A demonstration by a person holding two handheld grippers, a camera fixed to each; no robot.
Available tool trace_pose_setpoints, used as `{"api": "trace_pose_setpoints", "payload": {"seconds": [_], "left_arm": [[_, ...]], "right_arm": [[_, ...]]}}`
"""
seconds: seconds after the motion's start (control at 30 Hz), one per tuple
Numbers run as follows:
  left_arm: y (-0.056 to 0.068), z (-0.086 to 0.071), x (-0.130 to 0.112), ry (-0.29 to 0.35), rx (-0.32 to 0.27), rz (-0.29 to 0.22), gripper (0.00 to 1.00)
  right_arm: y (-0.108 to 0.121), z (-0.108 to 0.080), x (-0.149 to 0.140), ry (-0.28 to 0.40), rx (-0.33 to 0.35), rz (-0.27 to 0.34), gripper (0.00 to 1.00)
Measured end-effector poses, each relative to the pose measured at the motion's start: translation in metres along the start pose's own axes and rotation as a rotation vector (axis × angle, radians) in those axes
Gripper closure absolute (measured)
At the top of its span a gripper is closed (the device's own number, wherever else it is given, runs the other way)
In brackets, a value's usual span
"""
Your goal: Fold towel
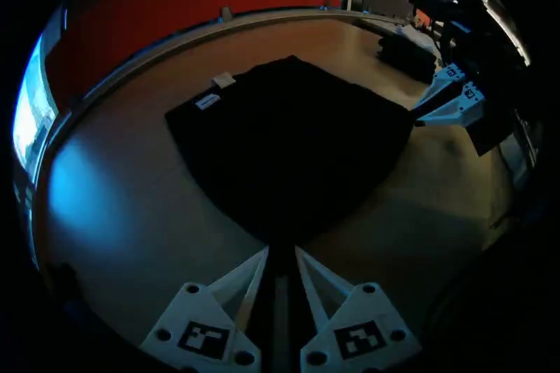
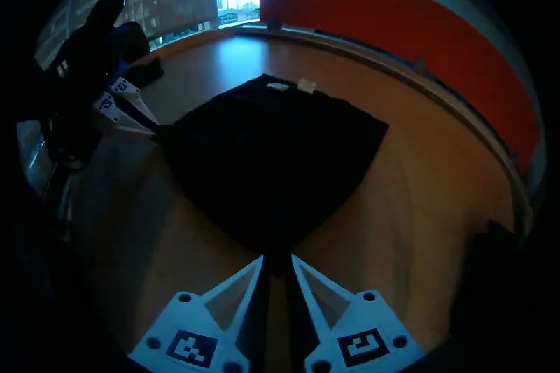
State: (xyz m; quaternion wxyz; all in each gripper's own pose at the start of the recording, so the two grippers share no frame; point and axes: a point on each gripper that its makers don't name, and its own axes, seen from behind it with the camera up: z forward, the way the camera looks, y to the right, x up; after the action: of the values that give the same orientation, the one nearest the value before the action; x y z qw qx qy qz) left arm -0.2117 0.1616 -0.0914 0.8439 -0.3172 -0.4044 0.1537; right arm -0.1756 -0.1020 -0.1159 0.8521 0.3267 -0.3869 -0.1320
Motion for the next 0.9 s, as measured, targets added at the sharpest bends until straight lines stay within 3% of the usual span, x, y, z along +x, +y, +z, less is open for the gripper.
{"api": "trace_pose_setpoints", "payload": {"seconds": [0.4, 0.9], "left_arm": [[-0.008, -0.025, 0.026, 0.030, 0.028, 0.003, 0.90], [-0.009, -0.072, 0.060, 0.051, 0.044, 0.005, 0.90]], "right_arm": [[0.001, -0.024, 0.035, 0.074, -0.019, -0.005, 0.87], [0.003, -0.072, 0.081, 0.170, -0.054, -0.004, 0.87]]}}
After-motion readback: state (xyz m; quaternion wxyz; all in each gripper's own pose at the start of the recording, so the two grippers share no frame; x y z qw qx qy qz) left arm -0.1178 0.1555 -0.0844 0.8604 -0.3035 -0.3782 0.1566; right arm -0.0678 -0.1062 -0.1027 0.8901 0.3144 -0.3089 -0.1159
